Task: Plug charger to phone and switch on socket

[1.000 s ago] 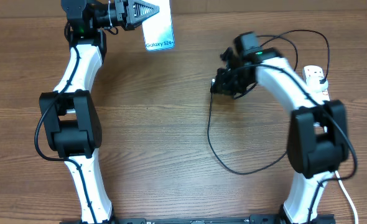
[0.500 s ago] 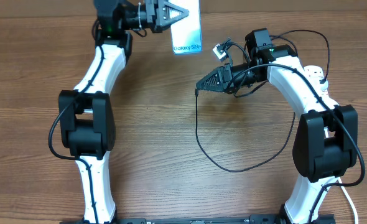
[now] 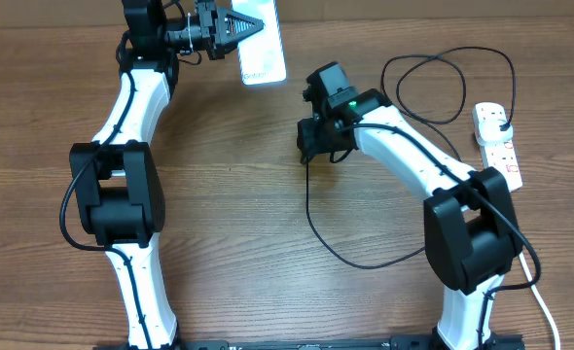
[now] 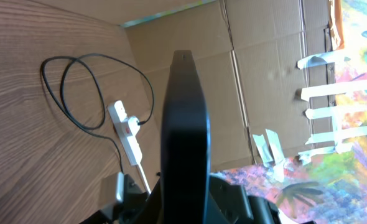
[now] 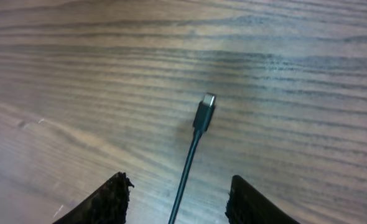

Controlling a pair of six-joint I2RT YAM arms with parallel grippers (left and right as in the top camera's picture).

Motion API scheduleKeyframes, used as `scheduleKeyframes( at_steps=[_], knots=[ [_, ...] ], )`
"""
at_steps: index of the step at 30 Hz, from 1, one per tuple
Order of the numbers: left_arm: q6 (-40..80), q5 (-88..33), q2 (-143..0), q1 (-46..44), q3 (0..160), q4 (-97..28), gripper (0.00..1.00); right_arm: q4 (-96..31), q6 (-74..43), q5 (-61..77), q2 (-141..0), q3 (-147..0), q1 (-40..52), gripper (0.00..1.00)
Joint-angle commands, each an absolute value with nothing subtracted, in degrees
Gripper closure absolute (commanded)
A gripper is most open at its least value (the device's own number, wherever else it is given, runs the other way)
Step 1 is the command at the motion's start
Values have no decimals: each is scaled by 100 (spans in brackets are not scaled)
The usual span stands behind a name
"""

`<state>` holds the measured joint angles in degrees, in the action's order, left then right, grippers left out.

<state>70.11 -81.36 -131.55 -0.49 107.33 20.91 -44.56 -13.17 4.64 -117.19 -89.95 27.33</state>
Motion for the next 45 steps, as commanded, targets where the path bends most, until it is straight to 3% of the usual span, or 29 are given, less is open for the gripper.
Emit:
scheduleKeyframes(
  at_steps=[1, 19, 20, 21, 23, 27, 30, 33, 37, 45],
  knots=[
    [6722, -8169, -12999, -64, 10836, 2123, 96, -4259, -1653, -80, -12018, -9006, 2709, 55],
    [6722, -8119, -12999, -64, 10836, 2123, 96, -3839, -1651, 134, -12713, -9004, 2742, 70],
    [6724, -8086, -12999, -64, 10836, 2123, 96, -3857, -1651, 137, -12746, -9004, 2742, 75],
    [6724, -8071, -12999, -62, 10838, 2123, 96, -3905, -1651, 150, -12742, -9006, 2742, 87],
    [6724, -8073, -12999, -47, 10836, 2123, 96, -4023, -1653, 298, -12731, -9011, 2740, 96],
    [6726, -8073, -12999, 40, 10836, 2123, 96, -4499, -1651, 921, -12549, -9107, 2504, 96],
    [6726, -8079, -12999, 86, 10838, 2123, 96, -4602, -1481, 1938, -12217, -9133, 2141, 96],
    [6731, -7793, -12997, 84, 10838, 2134, 96, -4635, -462, 4641, -11848, -9133, 1553, 96],
    [6729, -7505, -12995, 3, 10838, 2167, 96, -5087, 934, 7155, -11806, -9131, 1120, 96],
    [6726, -7111, -12995, -617, 10838, 2163, 96, -4980, 1422, 8659, -11806, -9131, 1033, 96]
  ],
)
